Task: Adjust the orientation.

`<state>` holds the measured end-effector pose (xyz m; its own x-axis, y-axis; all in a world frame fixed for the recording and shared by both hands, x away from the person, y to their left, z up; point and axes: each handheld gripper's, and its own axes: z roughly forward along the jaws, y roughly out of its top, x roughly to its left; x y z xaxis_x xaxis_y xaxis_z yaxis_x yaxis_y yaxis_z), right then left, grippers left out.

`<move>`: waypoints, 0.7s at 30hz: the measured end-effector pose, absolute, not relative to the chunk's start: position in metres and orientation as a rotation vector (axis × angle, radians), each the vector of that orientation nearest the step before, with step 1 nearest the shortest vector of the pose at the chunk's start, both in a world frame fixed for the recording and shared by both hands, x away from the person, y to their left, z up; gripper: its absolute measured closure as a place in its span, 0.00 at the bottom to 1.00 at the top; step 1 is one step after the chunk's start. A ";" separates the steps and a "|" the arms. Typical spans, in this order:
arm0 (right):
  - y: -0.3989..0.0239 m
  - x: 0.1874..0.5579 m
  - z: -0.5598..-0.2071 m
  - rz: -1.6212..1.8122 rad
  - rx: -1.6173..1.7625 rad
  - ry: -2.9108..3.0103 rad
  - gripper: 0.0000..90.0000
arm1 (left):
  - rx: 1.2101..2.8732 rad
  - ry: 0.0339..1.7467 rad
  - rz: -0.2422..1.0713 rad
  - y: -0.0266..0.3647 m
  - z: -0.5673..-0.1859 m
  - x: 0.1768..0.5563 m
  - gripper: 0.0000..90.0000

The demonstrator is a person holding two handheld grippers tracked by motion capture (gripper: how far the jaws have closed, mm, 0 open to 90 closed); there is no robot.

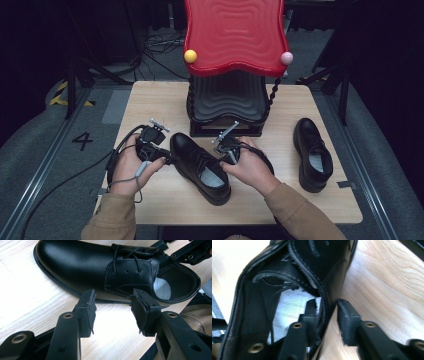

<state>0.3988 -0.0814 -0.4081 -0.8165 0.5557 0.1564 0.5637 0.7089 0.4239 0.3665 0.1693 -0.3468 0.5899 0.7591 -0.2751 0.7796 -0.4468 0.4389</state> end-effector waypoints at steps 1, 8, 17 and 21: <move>-0.080 0.397 -0.407 -0.717 -0.956 -2.902 0.86 | 2.292 1.220 -0.048 0.169 -0.347 0.366 0.61; -0.085 0.395 -0.404 -0.775 -1.105 -2.836 0.96 | 2.284 1.221 -0.045 0.171 -0.346 0.365 0.61; -0.108 0.386 -0.392 -0.861 -1.147 -2.836 0.97 | 2.279 1.230 -0.046 0.173 -0.346 0.366 0.61; -0.129 0.380 -0.388 -0.898 -1.201 -2.799 0.97 | 2.287 1.224 -0.044 0.172 -0.346 0.366 0.61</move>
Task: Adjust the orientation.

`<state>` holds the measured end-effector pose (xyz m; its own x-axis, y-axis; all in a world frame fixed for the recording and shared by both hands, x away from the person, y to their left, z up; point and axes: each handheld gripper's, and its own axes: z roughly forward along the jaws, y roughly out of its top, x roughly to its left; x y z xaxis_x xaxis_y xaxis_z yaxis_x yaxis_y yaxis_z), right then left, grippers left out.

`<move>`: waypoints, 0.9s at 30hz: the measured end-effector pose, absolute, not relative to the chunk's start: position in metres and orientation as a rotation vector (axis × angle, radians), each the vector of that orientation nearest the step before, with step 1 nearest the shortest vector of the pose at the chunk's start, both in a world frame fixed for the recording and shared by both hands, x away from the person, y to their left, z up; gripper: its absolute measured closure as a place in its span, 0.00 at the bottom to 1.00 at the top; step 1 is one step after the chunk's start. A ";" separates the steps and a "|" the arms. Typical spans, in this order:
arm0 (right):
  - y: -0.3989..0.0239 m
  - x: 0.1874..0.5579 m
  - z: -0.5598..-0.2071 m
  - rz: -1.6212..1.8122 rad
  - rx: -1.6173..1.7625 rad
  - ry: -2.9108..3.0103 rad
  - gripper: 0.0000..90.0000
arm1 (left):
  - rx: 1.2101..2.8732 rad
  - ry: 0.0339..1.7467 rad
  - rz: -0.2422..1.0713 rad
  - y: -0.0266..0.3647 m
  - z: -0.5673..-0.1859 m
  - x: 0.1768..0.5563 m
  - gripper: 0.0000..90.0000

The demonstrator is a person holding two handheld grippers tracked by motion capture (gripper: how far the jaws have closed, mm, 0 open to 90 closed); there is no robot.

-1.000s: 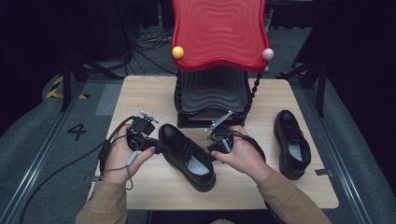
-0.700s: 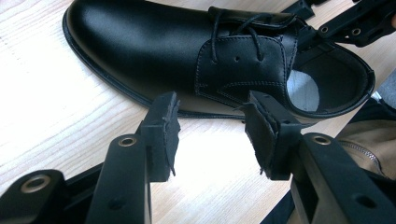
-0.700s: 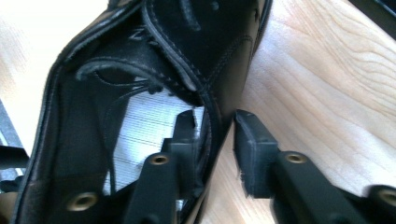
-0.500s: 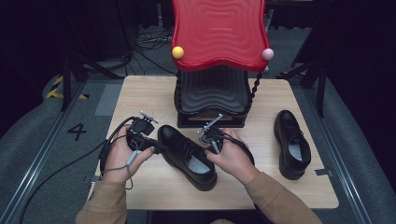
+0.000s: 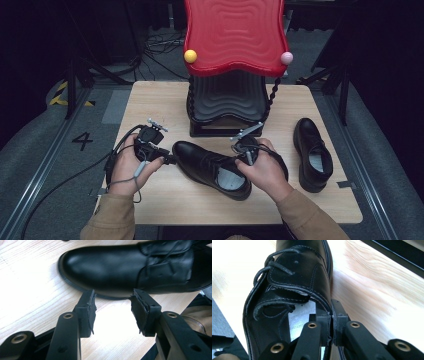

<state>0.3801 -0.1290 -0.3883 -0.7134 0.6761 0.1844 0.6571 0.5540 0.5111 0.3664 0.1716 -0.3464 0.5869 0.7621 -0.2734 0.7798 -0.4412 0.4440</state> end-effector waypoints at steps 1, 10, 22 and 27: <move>-0.139 0.377 -0.388 0.914 1.201 2.721 0.97 | 2.287 1.226 -0.044 0.171 -0.347 0.367 0.61; -0.186 0.370 -0.394 0.989 1.374 2.617 0.97 | 2.308 1.219 -0.058 0.165 -0.350 0.370 0.60; -0.202 0.365 -0.394 0.780 1.551 2.642 0.83 | 2.317 1.216 -0.073 0.165 -0.352 0.371 0.59; -0.208 0.364 -0.389 0.818 1.566 2.653 0.78 | 2.322 1.220 -0.078 0.164 -0.353 0.371 0.58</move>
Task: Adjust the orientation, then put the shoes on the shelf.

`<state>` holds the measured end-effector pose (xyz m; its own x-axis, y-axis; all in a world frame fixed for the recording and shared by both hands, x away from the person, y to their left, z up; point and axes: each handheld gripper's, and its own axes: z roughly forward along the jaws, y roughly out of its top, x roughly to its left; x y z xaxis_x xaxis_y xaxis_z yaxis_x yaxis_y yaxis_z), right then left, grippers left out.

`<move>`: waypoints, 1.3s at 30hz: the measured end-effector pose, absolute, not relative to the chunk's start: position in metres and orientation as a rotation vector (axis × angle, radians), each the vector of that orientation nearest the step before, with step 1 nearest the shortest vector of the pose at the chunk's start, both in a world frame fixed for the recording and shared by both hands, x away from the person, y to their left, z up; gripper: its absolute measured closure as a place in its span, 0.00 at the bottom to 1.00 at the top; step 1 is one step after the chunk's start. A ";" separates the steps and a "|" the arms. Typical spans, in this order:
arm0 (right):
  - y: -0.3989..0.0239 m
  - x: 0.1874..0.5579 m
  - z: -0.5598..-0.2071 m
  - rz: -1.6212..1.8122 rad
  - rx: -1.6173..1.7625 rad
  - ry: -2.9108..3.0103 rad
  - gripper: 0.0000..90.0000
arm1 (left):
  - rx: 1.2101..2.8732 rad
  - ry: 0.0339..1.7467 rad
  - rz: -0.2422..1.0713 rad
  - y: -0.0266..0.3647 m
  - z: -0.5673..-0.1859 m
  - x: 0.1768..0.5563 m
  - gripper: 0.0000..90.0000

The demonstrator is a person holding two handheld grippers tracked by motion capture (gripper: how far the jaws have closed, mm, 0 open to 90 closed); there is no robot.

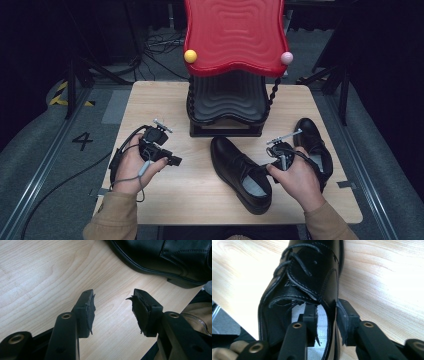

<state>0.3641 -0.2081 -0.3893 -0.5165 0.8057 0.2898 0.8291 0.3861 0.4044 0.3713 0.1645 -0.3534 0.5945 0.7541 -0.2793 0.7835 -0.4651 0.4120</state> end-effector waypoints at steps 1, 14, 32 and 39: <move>-0.209 0.364 -0.388 -0.804 -1.513 -2.571 0.76 | 2.323 1.218 -0.081 0.165 -0.354 0.371 0.58; -0.256 0.364 -0.355 -0.922 -1.457 -2.688 0.65 | 2.311 1.223 -0.090 0.172 -0.355 0.374 0.56; -0.336 0.370 -0.346 -0.824 -1.809 -2.551 0.63 | 2.336 1.227 -0.119 0.168 -0.359 0.377 0.54; -0.341 0.378 -0.359 -0.721 -1.906 -2.504 0.61 | 2.337 1.227 -0.119 0.168 -0.359 0.377 0.54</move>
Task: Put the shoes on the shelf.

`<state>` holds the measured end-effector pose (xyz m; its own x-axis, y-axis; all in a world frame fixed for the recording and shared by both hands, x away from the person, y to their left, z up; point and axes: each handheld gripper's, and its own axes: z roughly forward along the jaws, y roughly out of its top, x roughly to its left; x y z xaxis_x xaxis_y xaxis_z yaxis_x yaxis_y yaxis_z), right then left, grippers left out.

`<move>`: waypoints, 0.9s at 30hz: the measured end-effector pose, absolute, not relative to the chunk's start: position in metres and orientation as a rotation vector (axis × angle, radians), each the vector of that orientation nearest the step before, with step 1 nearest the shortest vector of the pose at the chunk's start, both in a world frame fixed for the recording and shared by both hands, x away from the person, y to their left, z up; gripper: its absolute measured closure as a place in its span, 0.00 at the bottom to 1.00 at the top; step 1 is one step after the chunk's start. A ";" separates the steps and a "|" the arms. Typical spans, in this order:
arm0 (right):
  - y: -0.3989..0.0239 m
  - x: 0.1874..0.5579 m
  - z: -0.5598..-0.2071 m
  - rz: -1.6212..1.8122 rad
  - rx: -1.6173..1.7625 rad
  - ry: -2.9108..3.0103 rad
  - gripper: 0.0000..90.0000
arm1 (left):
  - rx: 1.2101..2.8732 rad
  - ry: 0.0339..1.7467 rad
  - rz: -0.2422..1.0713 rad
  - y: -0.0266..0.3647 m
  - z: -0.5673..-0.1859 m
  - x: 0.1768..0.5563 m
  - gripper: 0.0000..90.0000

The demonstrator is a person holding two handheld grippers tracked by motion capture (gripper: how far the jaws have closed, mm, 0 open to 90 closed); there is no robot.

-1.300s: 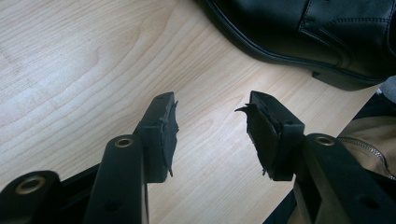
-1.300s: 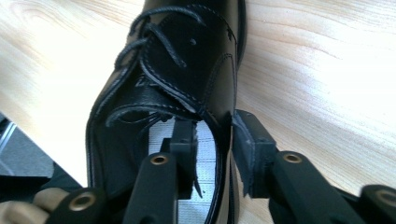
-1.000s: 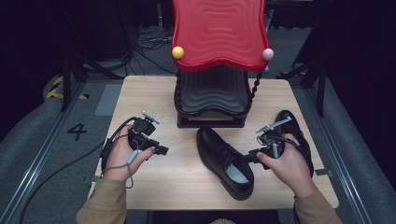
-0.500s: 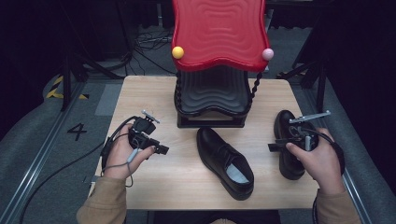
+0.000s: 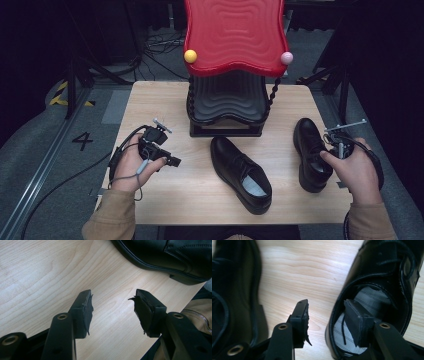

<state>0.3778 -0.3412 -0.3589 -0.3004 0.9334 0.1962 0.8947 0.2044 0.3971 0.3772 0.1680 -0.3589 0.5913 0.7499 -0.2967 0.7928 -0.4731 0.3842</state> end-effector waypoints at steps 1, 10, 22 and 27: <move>-0.341 0.381 -0.363 0.672 1.819 2.365 0.60 | 2.338 1.228 -0.119 0.168 -0.359 0.377 0.54; -0.340 0.403 -0.393 0.604 1.852 2.336 0.72 | 2.342 1.243 -0.122 0.171 -0.362 0.374 0.54; -0.349 0.403 -0.392 0.605 1.898 2.295 0.97 | 2.338 1.256 -0.116 0.175 -0.362 0.373 0.55; -0.357 0.392 -0.379 0.659 1.856 2.288 0.97 | 2.336 1.239 -0.117 0.170 -0.361 0.378 0.55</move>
